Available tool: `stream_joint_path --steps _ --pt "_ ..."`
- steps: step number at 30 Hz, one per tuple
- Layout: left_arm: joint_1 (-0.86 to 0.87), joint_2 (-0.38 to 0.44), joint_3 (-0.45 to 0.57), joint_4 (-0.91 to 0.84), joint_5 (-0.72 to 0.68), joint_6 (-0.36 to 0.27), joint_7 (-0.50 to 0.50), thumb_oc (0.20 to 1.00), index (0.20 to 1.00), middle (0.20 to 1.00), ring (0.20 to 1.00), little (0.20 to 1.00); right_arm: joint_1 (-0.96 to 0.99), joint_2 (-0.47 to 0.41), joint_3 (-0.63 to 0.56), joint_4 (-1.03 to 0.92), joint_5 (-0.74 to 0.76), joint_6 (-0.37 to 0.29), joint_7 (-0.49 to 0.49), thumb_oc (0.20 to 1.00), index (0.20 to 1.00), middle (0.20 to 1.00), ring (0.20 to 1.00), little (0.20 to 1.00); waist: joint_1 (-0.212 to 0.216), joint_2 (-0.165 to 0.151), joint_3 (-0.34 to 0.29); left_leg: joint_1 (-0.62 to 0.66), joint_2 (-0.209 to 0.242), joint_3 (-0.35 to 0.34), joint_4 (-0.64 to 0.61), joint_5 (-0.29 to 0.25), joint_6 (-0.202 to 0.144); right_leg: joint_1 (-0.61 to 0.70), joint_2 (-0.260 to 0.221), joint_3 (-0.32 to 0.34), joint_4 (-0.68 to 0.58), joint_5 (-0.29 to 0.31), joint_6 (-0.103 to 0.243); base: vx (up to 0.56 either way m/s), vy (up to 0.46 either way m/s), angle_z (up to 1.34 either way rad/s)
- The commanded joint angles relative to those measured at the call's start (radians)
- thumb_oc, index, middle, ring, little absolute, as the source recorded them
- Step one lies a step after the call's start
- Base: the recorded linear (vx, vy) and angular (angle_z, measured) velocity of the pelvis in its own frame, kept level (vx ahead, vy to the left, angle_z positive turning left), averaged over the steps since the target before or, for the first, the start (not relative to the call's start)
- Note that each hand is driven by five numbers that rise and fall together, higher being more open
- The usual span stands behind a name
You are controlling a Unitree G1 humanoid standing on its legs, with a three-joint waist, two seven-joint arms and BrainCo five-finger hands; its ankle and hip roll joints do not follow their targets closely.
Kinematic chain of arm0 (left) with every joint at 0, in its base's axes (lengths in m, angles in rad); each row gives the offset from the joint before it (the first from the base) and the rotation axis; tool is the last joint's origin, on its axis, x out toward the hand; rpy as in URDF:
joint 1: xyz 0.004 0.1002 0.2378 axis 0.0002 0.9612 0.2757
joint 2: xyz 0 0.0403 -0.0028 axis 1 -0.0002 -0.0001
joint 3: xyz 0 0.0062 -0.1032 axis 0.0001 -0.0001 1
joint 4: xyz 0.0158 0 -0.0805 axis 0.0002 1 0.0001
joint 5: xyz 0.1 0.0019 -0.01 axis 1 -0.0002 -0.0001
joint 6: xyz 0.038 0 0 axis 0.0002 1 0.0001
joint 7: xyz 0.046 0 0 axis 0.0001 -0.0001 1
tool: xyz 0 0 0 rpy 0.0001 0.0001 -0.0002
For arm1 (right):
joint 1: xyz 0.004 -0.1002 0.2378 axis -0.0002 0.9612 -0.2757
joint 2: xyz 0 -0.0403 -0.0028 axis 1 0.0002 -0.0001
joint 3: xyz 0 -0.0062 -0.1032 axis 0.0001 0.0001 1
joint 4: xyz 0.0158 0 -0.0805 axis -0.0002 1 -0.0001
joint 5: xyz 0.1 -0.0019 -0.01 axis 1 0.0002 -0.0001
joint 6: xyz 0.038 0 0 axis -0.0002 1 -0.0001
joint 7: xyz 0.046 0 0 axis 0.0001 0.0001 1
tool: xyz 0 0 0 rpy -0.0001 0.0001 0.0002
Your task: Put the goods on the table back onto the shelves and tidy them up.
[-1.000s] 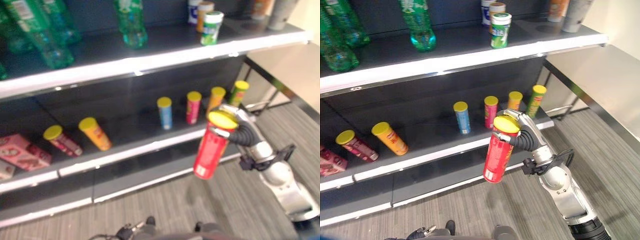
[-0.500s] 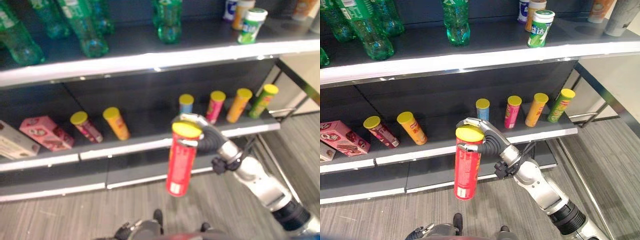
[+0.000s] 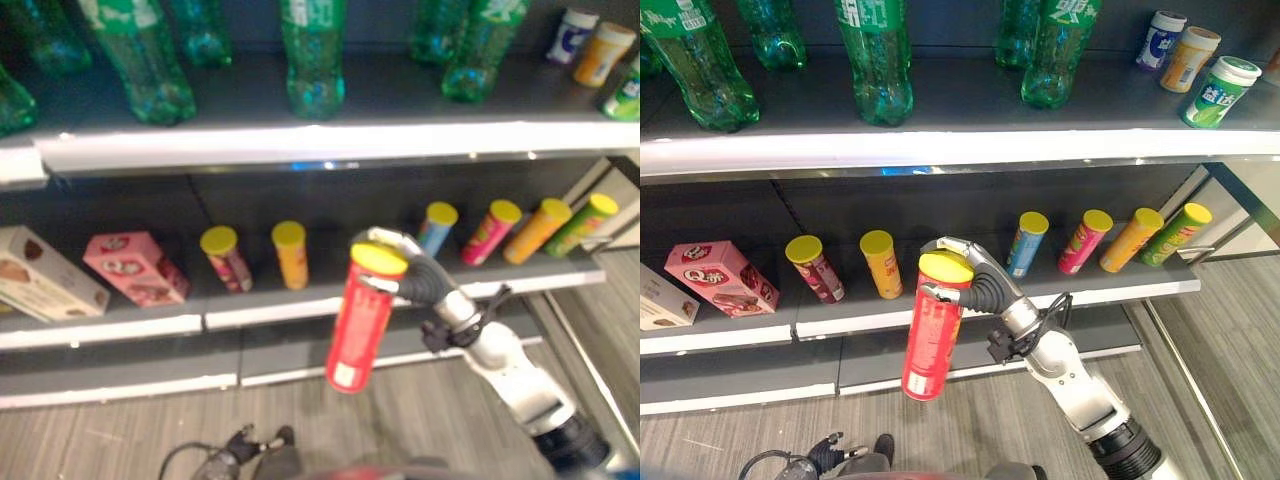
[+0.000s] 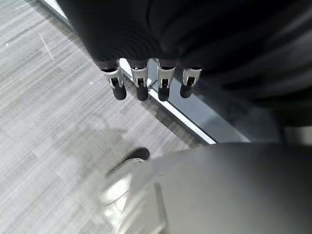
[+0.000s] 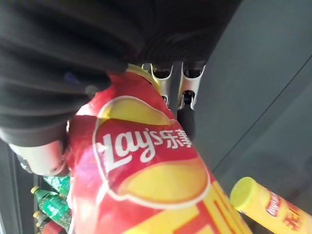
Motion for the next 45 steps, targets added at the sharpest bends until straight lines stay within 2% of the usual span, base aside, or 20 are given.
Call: stream_joint_path --steps 1,3,4,5,6,7,8,10,11,12,19,24,31,37,38,39,43,44,45 --pt "0.054 -0.046 0.033 0.033 -0.028 -0.010 0.003 1.000 1.000 1.000 1.000 1.000 0.003 -0.022 -0.011 -0.005 -0.064 -0.008 -0.060 0.200 0.200 0.200 0.200 0.200 0.003 0.019 -0.047 0.109 0.041 0.067 -0.136 -0.033 0.011 -0.107 0.009 0.021 0.054 -0.076 0.057 0.02 0.249 -0.30" --pt "0.073 -0.047 0.054 0.041 -0.028 -0.003 0.004 1.000 1.000 1.000 1.000 1.000 0.020 -0.015 -0.007 0.032 -0.083 -0.007 -0.065 0.200 0.200 0.200 0.200 0.200 0.013 0.019 -0.041 0.126 0.033 0.087 -0.140 -0.042 0.019 -0.099 -0.006 -0.053 0.060 -0.074 0.049 -0.01 0.237 -0.38" --pt "0.084 -0.060 0.064 0.061 -0.030 0.000 0.009 1.000 1.000 1.000 1.000 1.000 0.039 -0.004 -0.016 0.078 -0.077 -0.008 -0.086 0.200 0.200 0.200 0.200 0.200 0.007 0.023 -0.036 0.127 0.027 0.087 -0.140 -0.042 0.030 -0.104 0.087 -0.063 0.075 -0.147 0.026 -0.02 0.276 -0.18" --pt "0.087 -0.063 0.067 0.071 -0.030 0.000 0.008 1.000 1.000 1.000 1.000 1.000 0.045 -0.007 -0.019 0.089 -0.071 -0.014 -0.091 0.200 0.200 0.200 0.200 0.200 0.004 0.027 -0.037 0.121 0.020 0.085 -0.141 -0.036 0.035 -0.108 0.155 -0.049 0.063 -0.191 0.017 -0.01 0.243 -0.09" --pt "0.093 -0.067 0.071 0.076 -0.034 -0.001 0.008 1.000 1.000 1.000 1.000 1.000 0.047 -0.015 -0.017 0.103 -0.074 -0.016 -0.096 0.200 0.200 0.200 0.200 0.200 0.006 0.027 -0.040 0.113 0.011 0.085 -0.141 -0.034 0.040 -0.105 0.213 -0.045 0.036 -0.218 0.012 -0.03 0.132 0.00" --pt "0.095 -0.059 0.060 0.071 -0.022 -0.002 0.001 1.000 1.000 1.000 1.000 1.000 0.035 -0.030 -0.011 0.114 -0.094 -0.020 -0.097 0.200 0.200 0.200 0.200 0.200 0.018 0.024 -0.037 0.100 -0.001 0.091 -0.138 -0.029 0.044 -0.102 0.237 -0.071 0.002 -0.229 0.000 -0.04 0.074 -0.03" --pt "0.099 -0.057 0.059 0.072 -0.017 -0.003 0.004 1.000 1.000 1.000 1.000 1.000 0.030 -0.034 -0.001 0.143 -0.110 -0.023 -0.106 0.200 0.200 0.200 0.200 0.200 0.033 0.020 -0.038 0.092 -0.004 0.097 -0.128 -0.035 0.045 -0.088 0.232 -0.121 -0.020 -0.239 -0.006 -0.04 0.040 -0.02" --pt "0.108 -0.065 0.065 0.073 -0.024 -0.006 0.014 1.000 1.000 1.000 1.000 1.000 0.027 -0.035 0.011 0.161 -0.131 -0.034 -0.123 0.200 0.200 0.200 0.200 0.200 0.034 0.012 -0.041 0.085 -0.009 0.099 -0.117 -0.038 0.043 -0.070 0.231 -0.145 -0.054 -0.229 -0.003 0.01 -0.003 -0.21" --pt "0.108 -0.065 0.066 0.073 -0.023 -0.006 0.014 1.000 1.000 1.000 1.000 1.000 0.026 -0.035 0.011 0.161 -0.131 -0.034 -0.123 0.200 0.200 0.200 0.200 0.200 0.033 0.012 -0.041 0.085 -0.009 0.098 -0.117 -0.038 0.043 -0.068 0.231 -0.146 -0.055 -0.228 -0.003 0.05 -0.041 -0.18" --pt "0.112 -0.091 0.095 0.058 -0.099 -0.012 0.027 1.000 1.000 1.000 1.000 1.000 0.034 -0.043 0.038 0.212 -0.136 -0.035 -0.112 0.200 0.200 0.200 0.200 0.200 0.048 0.017 -0.046 0.084 0.006 0.103 -0.117 -0.038 0.039 -0.065 0.266 -0.090 -0.122 -0.195 0.000 0.04 -0.035 -0.05" --pt "0.123 -0.123 0.057 0.048 -0.096 -0.022 0.026 1.000 1.000 1.000 1.000 1.000 0.071 -0.065 0.084 0.253 -0.189 -0.045 -0.103 0.200 0.200 0.200 0.200 0.200 0.058 0.018 -0.064 0.072 0.018 0.074 -0.141 -0.023 0.030 -0.034 0.266 -0.115 -0.181 -0.193 0.005 0.05 -0.014 0.07" --pt "0.126 -0.129 0.034 0.056 -0.088 -0.023 0.024 1.000 1.000 1.000 1.000 1.000 0.003 -0.060 0.167 0.313 -0.222 -0.049 -0.090 0.200 0.200 0.200 0.200 0.200 0.073 0.017 -0.068 0.068 0.029 0.064 -0.150 -0.025 0.019 -0.017 0.269 -0.120 -0.223 -0.188 0.011 0.02 -0.003 0.10" --pt "0.121 -0.134 0.032 0.068 -0.107 -0.018 0.033 1.000 1.000 1.000 1.000 1.000 -0.098 -0.023 0.217 0.385 -0.271 -0.031 -0.143 0.200 0.200 0.200 0.200 0.200 0.101 0.011 -0.059 0.055 0.036 0.055 -0.150 -0.022 0.013 -0.021 0.270 -0.121 -0.234 -0.189 0.013 0.00 -0.004 0.03" --pt "0.100 -0.129 -0.009 0.042 -0.127 -0.022 0.077 1.000 1.000 1.000 1.000 1.000 -0.276 0.060 0.224 0.580 -0.359 0.021 -0.321 0.200 0.200 0.200 0.200 0.200 0.149 0.014 -0.028 0.025 0.040 0.034 -0.150 -0.012 0.011 -0.041 0.269 -0.133 -0.234 -0.185 0.014 -0.04 -0.022 0.10" --pt "0.099 -0.128 -0.009 0.042 -0.127 -0.022 0.077 1.000 1.000 1.000 1.000 1.000 -0.278 0.063 0.225 0.584 -0.360 0.020 -0.324 0.200 0.200 0.200 0.200 0.200 0.148 0.013 -0.028 0.025 0.041 0.033 -0.150 -0.011 0.011 -0.041 0.269 -0.133 -0.234 -0.184 0.014 -0.01 -0.022 0.07" --pt "0.095 -0.126 -0.020 0.032 -0.131 -0.025 0.094 1.000 1.000 1.000 1.000 1.000 -0.308 0.077 0.209 0.640 -0.401 0.033 -0.409 0.200 0.200 0.200 0.200 0.200 0.162 0.017 -0.023 0.018 0.040 0.026 -0.150 -0.008 0.009 -0.044 0.269 -0.139 -0.234 -0.186 0.013 0.00 -0.024 0.10" --pt "0.077 -0.119 -0.045 0.018 -0.127 -0.028 0.127 1.000 1.000 1.000 1.000 1.000 -0.363 0.110 0.175 0.744 -0.456 0.058 -0.562 0.200 0.200 0.200 0.200 0.200 0.184 0.027 -0.010 0.000 0.040 0.005 -0.150 0.001 0.005 -0.048 0.268 -0.154 -0.234 -0.186 0.011 -0.01 -0.032 0.18" --pt "0.077 -0.119 -0.045 0.018 -0.127 -0.028 0.127 1.000 1.000 1.000 1.000 1.000 -0.363 0.110 0.175 0.744 -0.456 0.058 -0.562 0.200 0.200 0.200 0.200 0.200 0.183 0.027 -0.010 0.000 0.040 0.005 -0.150 0.001 0.005 -0.048 0.268 -0.154 -0.234 -0.186 0.011 -0.02 -0.043 0.19" --pt "0.066 -0.118 -0.051 0.018 -0.125 -0.029 0.139 1.000 1.000 1.000 1.000 1.000 -0.373 0.113 0.168 0.756 -0.470 0.061 -0.603 0.200 0.200 0.200 0.200 0.200 0.191 0.030 -0.005 -0.007 0.042 -0.002 -0.150 0.005 0.003 -0.050 0.268 -0.160 -0.234 -0.188 0.011 -0.01 -0.050 0.12"
